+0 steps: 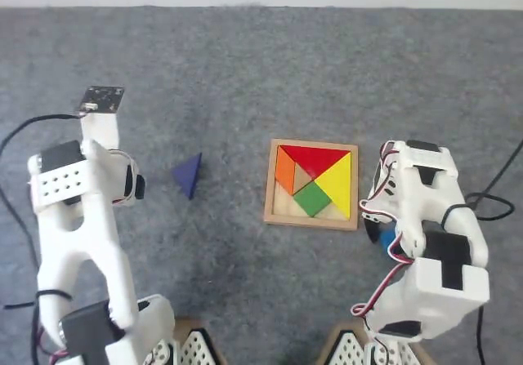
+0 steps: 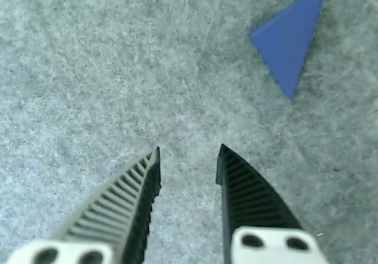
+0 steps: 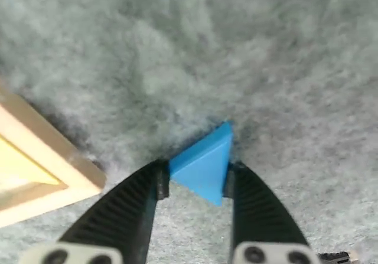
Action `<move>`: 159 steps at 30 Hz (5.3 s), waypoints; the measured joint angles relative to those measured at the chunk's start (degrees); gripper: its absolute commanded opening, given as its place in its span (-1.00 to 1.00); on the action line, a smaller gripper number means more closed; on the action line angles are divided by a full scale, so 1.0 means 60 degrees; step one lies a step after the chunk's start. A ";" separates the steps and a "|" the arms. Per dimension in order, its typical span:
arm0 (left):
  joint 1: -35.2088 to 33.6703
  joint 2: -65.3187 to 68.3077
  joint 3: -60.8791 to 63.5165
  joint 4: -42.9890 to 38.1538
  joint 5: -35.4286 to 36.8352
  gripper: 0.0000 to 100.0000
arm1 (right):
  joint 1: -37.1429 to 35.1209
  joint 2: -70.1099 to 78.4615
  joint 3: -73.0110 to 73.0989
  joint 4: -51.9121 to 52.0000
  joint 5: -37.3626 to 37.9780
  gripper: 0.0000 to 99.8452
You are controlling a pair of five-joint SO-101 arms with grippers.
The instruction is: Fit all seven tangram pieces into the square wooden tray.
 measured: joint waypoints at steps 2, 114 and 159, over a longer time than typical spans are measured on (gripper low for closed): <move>0.0000 0.0000 0.0000 0.0000 0.0000 -0.69 | 0.0015 0.0000 0.0000 0.0000 0.0132 -0.93; 0.1289 0.0029 0.3941 -0.3575 0.0864 -0.69 | 0.1641 -0.2139 0.2535 -0.4176 2.4264 -0.55; 0.1289 0.0029 0.3399 -0.2227 0.0864 -0.69 | -0.4645 0.0996 -0.4586 0.1436 1.1678 -0.98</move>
